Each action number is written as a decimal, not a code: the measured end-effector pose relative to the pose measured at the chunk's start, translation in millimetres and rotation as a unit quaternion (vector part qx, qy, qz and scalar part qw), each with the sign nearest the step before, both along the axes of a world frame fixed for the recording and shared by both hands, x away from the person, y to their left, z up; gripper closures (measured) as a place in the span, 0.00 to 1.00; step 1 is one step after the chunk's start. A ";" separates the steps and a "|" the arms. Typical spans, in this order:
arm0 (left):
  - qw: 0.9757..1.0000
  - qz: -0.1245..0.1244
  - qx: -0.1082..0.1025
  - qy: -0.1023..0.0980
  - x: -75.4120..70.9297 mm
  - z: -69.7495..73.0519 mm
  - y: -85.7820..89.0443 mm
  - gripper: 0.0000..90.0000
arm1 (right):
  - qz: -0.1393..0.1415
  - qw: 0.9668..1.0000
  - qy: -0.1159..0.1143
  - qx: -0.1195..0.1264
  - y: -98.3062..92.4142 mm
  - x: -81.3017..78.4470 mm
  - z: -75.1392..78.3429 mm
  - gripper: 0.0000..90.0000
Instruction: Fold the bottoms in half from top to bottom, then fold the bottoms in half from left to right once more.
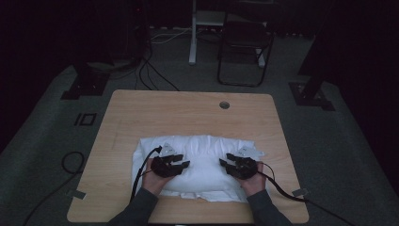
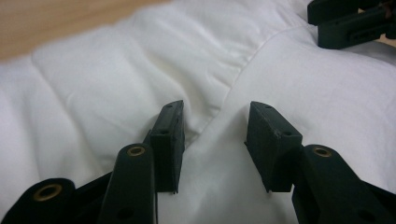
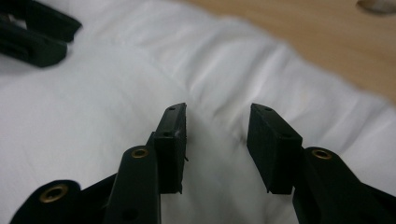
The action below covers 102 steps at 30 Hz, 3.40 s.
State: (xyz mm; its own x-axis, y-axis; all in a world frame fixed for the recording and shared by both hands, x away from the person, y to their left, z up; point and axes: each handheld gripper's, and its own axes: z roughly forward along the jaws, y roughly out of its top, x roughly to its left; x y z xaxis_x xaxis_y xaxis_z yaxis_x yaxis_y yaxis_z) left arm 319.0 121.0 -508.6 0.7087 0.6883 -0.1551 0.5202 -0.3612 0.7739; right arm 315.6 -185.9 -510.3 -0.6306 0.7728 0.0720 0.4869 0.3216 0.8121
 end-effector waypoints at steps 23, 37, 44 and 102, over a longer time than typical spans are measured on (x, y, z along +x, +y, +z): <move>0.999 0.028 0.024 0.000 -15.5 -30.7 30.8 0.67 | 0.025 0.998 -0.005 -0.064 0.1 -8.0 -26.9 0.60; 0.998 0.066 -0.007 0.003 22.0 -17.3 36.7 0.55 | 0.015 0.999 -0.003 -0.035 -2.4 31.3 -31.0 0.60; 0.983 0.180 0.028 -0.037 28.1 -6.3 71.4 0.32 | 0.016 1.000 -0.006 -0.020 -5.8 31.3 -34.3 0.60; 0.981 0.153 -0.109 -0.049 20.2 57.5 85.5 0.95 | 0.070 0.992 0.014 -0.101 83.4 21.0 -19.7 0.88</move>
State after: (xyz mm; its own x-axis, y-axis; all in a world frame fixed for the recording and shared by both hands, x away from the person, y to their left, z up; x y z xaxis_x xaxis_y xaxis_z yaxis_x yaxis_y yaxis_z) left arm 339.2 206.5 -451.1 0.4932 0.8291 -0.2634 0.4970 -0.0200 0.8675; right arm 336.6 -102.5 -530.0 -0.7323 0.6786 -0.0570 0.4480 0.5430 0.7103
